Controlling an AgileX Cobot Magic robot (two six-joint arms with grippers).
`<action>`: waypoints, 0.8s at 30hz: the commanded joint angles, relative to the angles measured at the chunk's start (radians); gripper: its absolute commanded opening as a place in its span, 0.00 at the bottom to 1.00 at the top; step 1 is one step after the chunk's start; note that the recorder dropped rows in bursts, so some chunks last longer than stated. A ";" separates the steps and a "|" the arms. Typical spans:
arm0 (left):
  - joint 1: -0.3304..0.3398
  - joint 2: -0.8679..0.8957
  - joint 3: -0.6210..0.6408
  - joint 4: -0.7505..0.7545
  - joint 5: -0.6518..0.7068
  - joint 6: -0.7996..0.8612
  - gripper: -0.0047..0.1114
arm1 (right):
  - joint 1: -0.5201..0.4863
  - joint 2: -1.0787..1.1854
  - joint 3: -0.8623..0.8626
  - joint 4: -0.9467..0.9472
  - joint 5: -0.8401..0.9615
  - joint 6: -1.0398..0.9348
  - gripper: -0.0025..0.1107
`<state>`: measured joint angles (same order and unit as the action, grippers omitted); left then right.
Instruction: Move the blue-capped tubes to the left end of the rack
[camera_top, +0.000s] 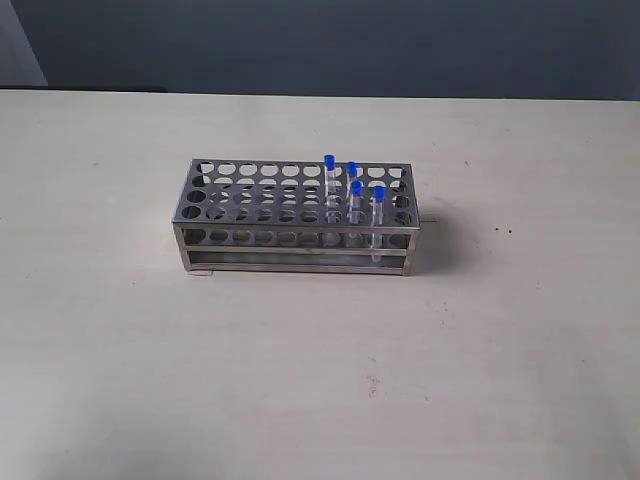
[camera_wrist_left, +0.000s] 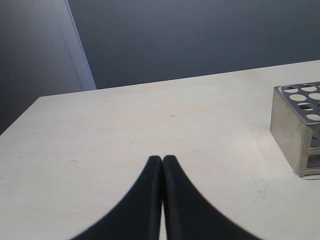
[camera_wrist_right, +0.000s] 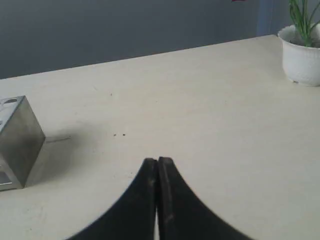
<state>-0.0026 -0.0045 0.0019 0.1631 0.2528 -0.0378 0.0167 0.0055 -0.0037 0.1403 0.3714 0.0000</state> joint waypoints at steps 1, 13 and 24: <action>-0.007 0.004 -0.002 -0.001 -0.012 -0.003 0.04 | 0.004 -0.005 0.004 0.034 -0.170 0.023 0.02; -0.007 0.004 -0.002 0.004 -0.012 -0.003 0.04 | 0.004 -0.005 0.004 0.786 -0.305 0.158 0.02; -0.007 0.004 -0.002 0.004 -0.012 -0.003 0.04 | 0.004 0.212 -0.548 0.786 -0.194 -0.688 0.02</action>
<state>-0.0026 -0.0045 0.0019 0.1631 0.2528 -0.0378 0.0167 0.0882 -0.3857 0.9269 0.1522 -0.4561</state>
